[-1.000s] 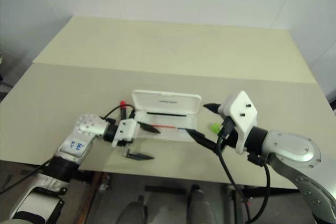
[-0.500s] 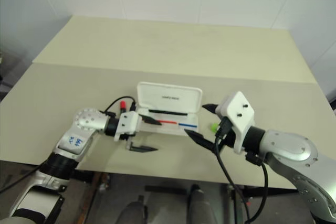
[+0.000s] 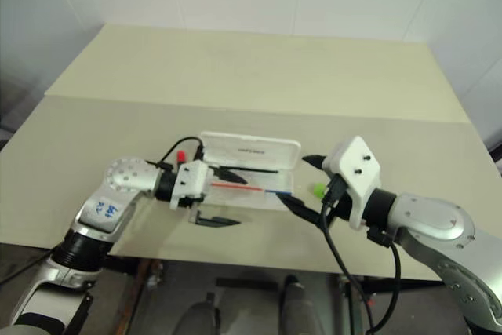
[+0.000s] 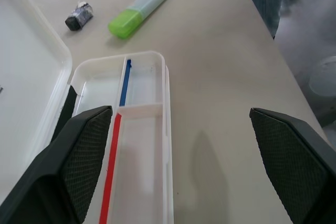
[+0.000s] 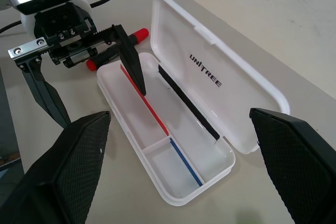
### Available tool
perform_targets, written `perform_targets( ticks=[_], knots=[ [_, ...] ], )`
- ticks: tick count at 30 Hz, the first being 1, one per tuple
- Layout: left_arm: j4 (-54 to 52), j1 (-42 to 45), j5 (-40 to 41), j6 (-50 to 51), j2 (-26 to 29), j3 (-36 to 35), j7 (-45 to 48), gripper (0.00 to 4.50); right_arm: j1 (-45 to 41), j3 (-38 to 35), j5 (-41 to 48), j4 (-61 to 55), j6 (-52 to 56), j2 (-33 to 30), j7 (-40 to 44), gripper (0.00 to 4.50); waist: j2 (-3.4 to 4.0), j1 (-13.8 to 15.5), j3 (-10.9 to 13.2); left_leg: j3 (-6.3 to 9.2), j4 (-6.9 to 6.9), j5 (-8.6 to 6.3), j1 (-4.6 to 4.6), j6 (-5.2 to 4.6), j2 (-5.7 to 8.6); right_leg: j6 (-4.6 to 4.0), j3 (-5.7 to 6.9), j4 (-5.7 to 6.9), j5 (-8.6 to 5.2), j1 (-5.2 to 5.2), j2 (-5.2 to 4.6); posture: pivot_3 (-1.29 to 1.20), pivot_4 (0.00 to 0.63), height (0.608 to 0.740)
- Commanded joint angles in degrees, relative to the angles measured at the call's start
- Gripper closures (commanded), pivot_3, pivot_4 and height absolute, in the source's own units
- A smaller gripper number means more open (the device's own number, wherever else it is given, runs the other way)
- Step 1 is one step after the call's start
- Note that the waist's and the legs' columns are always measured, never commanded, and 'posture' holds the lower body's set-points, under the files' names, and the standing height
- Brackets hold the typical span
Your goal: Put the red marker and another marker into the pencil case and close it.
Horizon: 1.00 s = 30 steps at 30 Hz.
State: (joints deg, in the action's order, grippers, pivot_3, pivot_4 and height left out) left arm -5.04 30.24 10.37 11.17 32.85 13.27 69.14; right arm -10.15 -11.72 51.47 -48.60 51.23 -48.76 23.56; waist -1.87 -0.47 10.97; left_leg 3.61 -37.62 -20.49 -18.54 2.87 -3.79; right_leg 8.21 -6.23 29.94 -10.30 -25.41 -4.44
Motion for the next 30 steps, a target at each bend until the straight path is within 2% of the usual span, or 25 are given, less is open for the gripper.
perform_targets(
  ticks=[1, 12, 16, 23, 30],
  knots=[
    [-5.51, 0.83, 3.14, 3.01, 1.08, -1.83, -0.28, 0.03, -0.59, -1.08, -0.22, -0.4, -1.07, -0.58, 0.6, 0.0, 0.0, -0.01, 0.0, 0.0, 0.0, 0.0, -0.01, 0.0, 0.0, 0.0, 0.0, 0.0, 0.0, 0.0, 0.0, 0.0, 0.15, 0.74],
    [-11.87, 4.71, 12.02, 12.82, -1.0, -5.32, -4.21, 0.03, -0.07, -1.53, -0.21, -0.32, -1.11, -0.85, 1.4, 0.0, -0.02, -0.44, 0.01, 0.0, 0.0, -0.01, -0.03, -0.02, 0.0, 0.01, 0.0, -0.03, 0.0, -0.01, 0.0, 0.0, 0.15, 0.74],
    [-12.37, 8.13, 18.49, 15.3, -5.79, -10.46, -9.44, 0.03, 0.51, -1.99, -0.13, -0.46, -1.23, -0.99, 1.62, 0.0, -0.07, -0.5, 0.04, 0.02, -0.03, -0.01, -0.08, -0.02, 0.0, 0.02, 0.01, -0.04, 0.0, -0.01, 0.0, 0.0, 0.15, 0.74],
    [-10.39, 11.66, 17.88, 13.79, -9.0, -14.72, -18.54, 0.03, -0.25, -1.81, 1.18, -0.78, -2.33, -0.02, 2.06, 0.0, -0.07, -1.19, 0.04, 0.01, -0.01, -0.01, -0.05, -0.03, 0.0, 0.03, 0.01, -0.05, 0.0, 0.0, 0.01, 0.0, 0.15, 0.74],
    [-10.01, 11.91, 14.93, 13.17, -8.13, -15.81, -24.87, 0.03, -4.06, 1.31, 1.48, 0.55, -3.02, 1.68, 2.08, 0.0, -0.07, -1.14, 0.04, 0.01, -0.01, -0.01, -0.02, -0.02, 0.0, 0.04, 0.0, -0.04, 0.0, 0.0, 0.03, 0.0, 0.15, 0.74]
  ],
)
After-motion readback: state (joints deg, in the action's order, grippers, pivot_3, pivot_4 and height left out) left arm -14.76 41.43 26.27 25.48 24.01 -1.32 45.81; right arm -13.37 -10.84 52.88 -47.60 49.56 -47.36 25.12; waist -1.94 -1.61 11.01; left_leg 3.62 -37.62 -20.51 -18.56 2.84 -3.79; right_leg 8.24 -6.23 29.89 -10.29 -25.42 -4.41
